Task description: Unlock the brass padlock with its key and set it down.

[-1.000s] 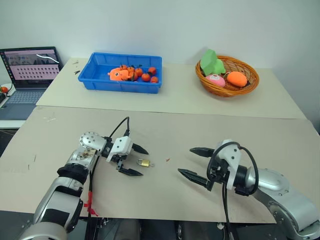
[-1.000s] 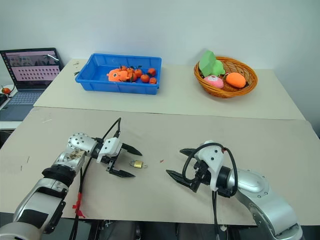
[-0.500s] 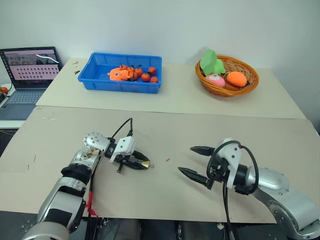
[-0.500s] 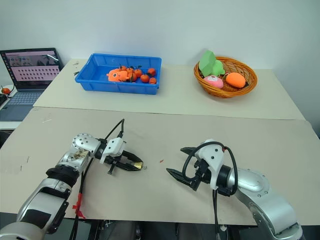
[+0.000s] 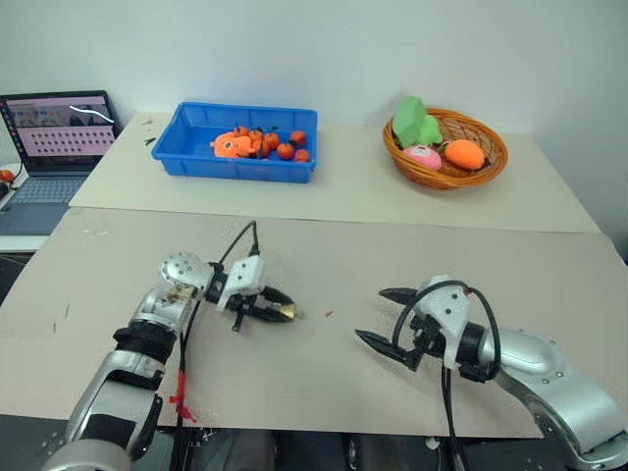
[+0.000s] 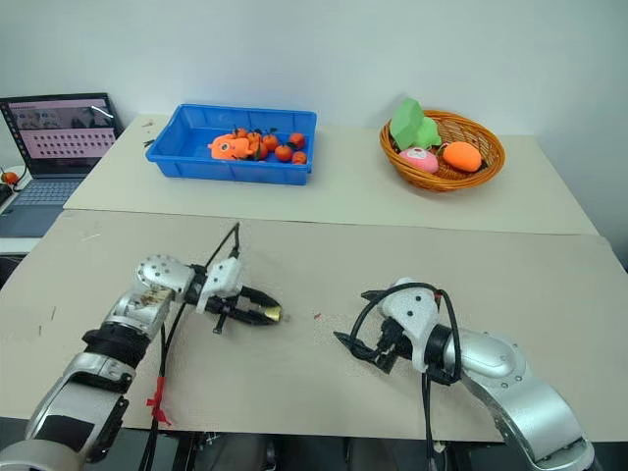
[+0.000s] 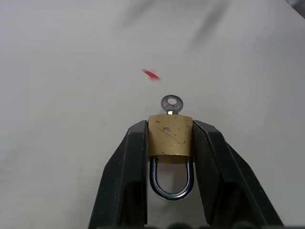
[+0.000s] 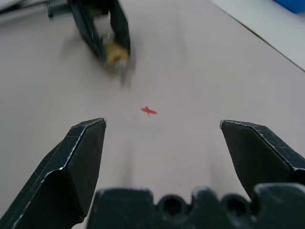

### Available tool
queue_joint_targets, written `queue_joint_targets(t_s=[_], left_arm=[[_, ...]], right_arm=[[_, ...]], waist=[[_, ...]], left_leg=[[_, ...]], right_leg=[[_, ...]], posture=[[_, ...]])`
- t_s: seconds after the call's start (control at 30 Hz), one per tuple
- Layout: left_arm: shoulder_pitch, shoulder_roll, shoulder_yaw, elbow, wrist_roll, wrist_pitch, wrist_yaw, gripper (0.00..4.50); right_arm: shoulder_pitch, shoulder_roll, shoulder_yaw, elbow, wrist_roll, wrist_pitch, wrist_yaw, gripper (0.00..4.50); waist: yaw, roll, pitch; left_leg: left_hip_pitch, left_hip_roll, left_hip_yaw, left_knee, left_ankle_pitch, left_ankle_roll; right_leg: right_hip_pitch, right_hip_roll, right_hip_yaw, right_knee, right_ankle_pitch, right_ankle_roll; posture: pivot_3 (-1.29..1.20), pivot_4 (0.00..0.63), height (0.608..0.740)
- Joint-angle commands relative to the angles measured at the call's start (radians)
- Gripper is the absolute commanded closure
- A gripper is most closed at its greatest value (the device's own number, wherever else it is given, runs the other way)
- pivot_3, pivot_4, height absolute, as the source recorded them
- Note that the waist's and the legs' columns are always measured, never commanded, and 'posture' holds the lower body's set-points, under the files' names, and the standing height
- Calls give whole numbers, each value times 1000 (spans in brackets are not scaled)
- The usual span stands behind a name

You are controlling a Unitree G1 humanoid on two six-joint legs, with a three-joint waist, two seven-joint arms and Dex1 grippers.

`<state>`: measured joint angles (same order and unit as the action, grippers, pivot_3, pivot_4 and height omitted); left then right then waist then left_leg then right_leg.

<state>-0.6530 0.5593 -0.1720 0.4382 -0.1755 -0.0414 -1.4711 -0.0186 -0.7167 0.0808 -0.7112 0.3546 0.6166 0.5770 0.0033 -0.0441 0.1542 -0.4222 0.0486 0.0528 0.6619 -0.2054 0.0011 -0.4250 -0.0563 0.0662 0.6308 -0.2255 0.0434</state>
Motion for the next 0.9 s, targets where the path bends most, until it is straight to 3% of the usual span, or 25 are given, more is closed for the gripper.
queue_joint_targets(t_s=[0.03, 0.17, 0.33, 0.57, 0.9], left_arm=[[-81, 26, 89, -160, -83, 178, 94, 3664], [-81, 71, 119, -337, -170, 382, 118, 3664], [-43, 108, 113, -461, -214, 484, 129, 3664], [-48, 114, 99, -473, -218, 503, 130, 3664], [-43, 140, 80, -544, -270, 589, 112, 3664]], right_arm=[[-105, 22, -18, 20, -117, -93, -76, 0], [-247, -107, 154, 151, -569, -400, -153, 0], [-360, -135, 282, 280, -863, -794, -223, 0], [-449, -118, 298, 414, -1036, -1174, -342, 0], [-509, -24, 278, 488, -1120, -1287, -358, 0]], waist=[[-5, 0, 0], [-16, 1, 0], [-23, 1, 0], [-19, 1, 0], [-20, 1, 0]], left_leg=[[0, 0, 0, 0, 0, 0], [0, 0, 1, 1, 0, 0], [0, 0, 1, 0, 0, 0], [0, -1, 2, 1, 0, 0], [0, 0, 2, 1, 0, 0]], right_leg=[[0, 0, 0, 0, 0, 1], [0, 0, 0, 0, -3, 6], [-3, 1, 1, 2, -4, 2], [-2, 0, 2, 1, -1, 1], [-2, 0, 2, 1, -1, 0]], posture=[[0, 150, 740], [0, 150, 740], [0, 150, 740], [0, 150, 740], [0, 150, 740]])
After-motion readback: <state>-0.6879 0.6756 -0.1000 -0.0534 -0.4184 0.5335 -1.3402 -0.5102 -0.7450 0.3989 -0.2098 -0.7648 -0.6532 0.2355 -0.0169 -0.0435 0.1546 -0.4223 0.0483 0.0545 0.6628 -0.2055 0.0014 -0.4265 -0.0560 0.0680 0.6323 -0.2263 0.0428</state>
